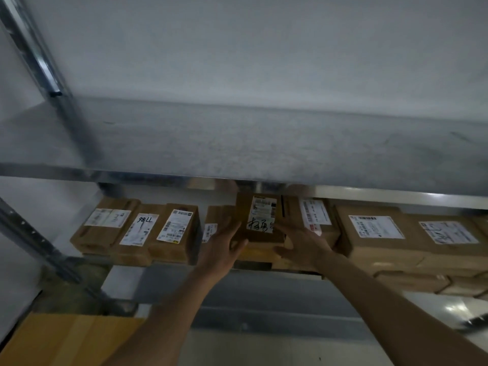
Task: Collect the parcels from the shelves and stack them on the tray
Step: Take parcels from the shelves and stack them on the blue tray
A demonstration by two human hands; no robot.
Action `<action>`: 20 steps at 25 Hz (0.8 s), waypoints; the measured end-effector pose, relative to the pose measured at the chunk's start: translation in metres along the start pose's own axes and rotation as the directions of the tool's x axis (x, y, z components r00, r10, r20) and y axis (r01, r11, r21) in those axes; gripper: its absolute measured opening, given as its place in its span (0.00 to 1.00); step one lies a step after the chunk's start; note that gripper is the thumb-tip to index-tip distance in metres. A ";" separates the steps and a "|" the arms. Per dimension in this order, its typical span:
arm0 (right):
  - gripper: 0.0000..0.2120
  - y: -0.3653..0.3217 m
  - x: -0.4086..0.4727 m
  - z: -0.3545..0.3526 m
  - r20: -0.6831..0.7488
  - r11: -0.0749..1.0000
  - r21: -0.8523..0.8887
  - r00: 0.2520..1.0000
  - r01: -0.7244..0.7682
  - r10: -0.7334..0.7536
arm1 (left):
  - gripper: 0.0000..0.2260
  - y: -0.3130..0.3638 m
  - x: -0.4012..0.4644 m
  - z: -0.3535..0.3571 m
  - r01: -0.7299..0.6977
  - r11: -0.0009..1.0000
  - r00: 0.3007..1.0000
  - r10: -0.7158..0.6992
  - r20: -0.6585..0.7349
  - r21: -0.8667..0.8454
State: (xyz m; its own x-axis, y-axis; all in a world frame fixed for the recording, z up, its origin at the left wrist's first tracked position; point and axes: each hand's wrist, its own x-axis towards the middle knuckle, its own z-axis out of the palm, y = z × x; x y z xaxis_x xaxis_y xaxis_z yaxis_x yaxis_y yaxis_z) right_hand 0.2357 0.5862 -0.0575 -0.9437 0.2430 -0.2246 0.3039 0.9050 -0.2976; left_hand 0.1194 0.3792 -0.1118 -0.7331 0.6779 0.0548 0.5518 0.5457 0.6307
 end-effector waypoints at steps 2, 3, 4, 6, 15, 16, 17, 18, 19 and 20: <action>0.33 0.001 0.003 0.005 0.004 1.000 0.010 1.000 0.003 -0.003 | 0.26 -0.008 0.009 0.010 0.001 1.000 1.000 -0.001 0.000 -0.005; 0.33 0.003 0.004 0.008 -0.002 1.000 0.011 1.000 0.004 -0.004 | 0.26 -0.010 0.013 0.015 -0.004 1.000 1.000 0.004 -0.007 -0.009; 0.33 0.005 0.007 0.009 -0.015 1.000 0.012 1.000 0.004 -0.004 | 0.25 -0.010 0.016 0.018 -0.016 1.000 1.000 0.016 -0.025 -0.008; 0.33 0.007 0.009 0.010 -0.034 1.000 0.011 0.999 -0.009 0.009 | 0.24 -0.007 0.023 0.023 -0.014 1.000 0.999 0.012 -0.047 -0.023; 0.35 0.003 0.022 0.006 -0.056 0.999 -0.033 0.998 0.006 -0.007 | 0.27 -0.022 0.038 0.029 -0.066 0.993 0.998 0.066 0.002 -0.101; 0.36 0.001 0.025 0.005 -0.046 0.999 -0.035 0.999 0.009 -0.011 | 0.28 -0.027 0.038 0.028 -0.057 0.990 0.998 0.058 0.009 -0.126; 0.37 -0.002 0.027 0.004 -0.038 0.999 -0.030 0.999 0.015 -0.016 | 0.30 -0.032 0.037 0.027 -0.043 0.987 0.999 0.045 0.014 -0.152; 0.38 -0.004 0.030 0.004 -0.028 1.000 -0.019 0.999 0.024 -0.024 | 0.31 -0.036 0.036 0.026 -0.031 0.985 0.999 0.033 0.011 -0.171; 0.38 -0.007 0.032 0.004 -0.025 0.999 -0.003 0.999 0.041 -0.041 | 0.33 -0.040 0.036 0.024 -0.017 0.983 1.000 0.018 0.006 -0.183; 0.39 -0.009 0.035 0.005 -0.022 0.998 0.014 0.998 0.060 -0.060 | 0.34 -0.043 0.035 0.023 -0.012 0.981 1.000 0.012 0.000 -0.194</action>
State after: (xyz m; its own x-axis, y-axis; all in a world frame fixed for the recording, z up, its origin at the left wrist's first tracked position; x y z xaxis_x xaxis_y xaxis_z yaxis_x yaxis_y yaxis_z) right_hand 0.2006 0.5847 -0.0675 -0.9628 0.1960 -0.1857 0.2483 0.9130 -0.3236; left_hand 0.0788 0.3911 -0.1552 -0.7262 0.6847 0.0623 0.4730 0.4318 0.7680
